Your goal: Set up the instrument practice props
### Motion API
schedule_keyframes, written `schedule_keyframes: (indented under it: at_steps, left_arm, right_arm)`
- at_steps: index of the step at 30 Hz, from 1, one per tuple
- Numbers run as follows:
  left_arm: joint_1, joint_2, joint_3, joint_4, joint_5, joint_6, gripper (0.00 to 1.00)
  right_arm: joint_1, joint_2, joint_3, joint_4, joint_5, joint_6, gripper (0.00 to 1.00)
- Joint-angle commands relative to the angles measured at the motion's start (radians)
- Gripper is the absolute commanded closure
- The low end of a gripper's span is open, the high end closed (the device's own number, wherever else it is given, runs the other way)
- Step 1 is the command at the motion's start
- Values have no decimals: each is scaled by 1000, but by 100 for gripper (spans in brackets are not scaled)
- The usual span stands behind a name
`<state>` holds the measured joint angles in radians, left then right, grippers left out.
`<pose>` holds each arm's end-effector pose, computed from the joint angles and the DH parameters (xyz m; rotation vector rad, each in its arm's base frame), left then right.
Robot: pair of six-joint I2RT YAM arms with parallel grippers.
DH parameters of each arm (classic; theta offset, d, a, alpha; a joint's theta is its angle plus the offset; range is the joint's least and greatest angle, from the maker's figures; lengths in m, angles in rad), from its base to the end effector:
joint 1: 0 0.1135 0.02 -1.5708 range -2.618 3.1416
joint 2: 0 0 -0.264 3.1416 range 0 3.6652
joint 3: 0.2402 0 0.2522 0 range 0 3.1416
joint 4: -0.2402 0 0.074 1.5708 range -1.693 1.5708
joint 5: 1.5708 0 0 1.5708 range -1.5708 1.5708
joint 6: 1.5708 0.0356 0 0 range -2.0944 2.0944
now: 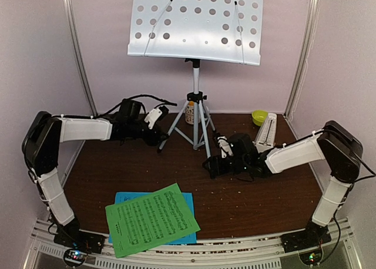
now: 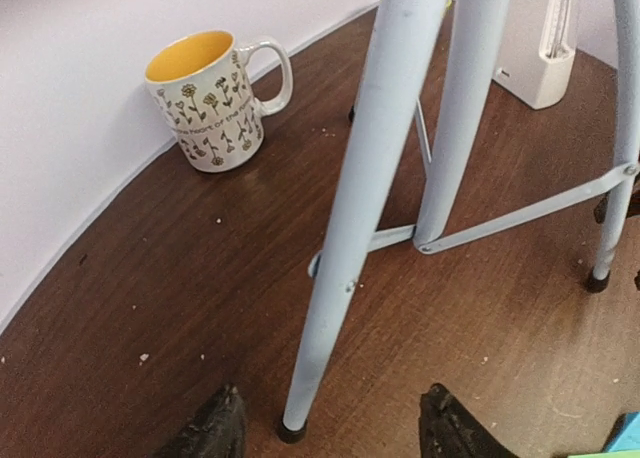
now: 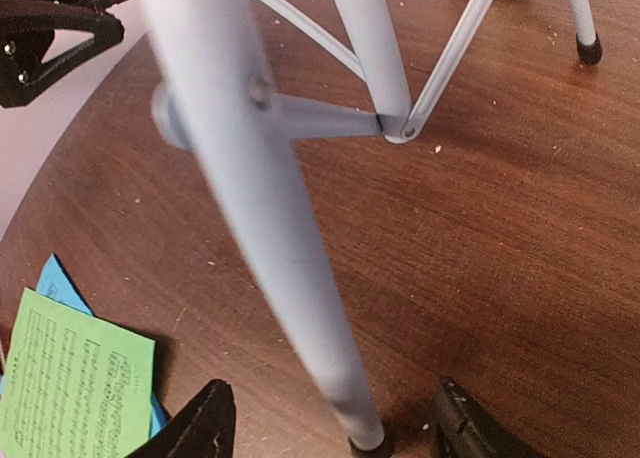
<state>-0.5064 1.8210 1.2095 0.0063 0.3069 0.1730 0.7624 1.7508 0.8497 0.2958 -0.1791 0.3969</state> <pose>0.3526 -0.2079 0.2164 0.8946 2.0001 -0.5231 0.2531 0.2505 0.1564 -0.5227 2.2345 0.8303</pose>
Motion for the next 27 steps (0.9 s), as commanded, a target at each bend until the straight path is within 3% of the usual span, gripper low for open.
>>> schedule_keyframes:
  at_steps: [1,4,9,18,27]
  left_arm:
    - [-7,-134,-87,32,-48,-60,35]
    - [-8,-188,-167,33,-30,-104,32]
    - [-14,-231,-277,50,120,-201,31]
    - [-47,-339,-468,135,50,-287,30]
    - [-48,-395,-476,115,-45,-281,32]
  right_arm:
    - [7,-144,-58,-33,17,8,31]
    - [9,-228,-105,-37,-11,3,28]
    - [43,-250,-85,-83,-157,-15,26]
    - [152,-39,193,-319,-300,-48,27]
    - [207,205,442,-486,-331,-64,32]
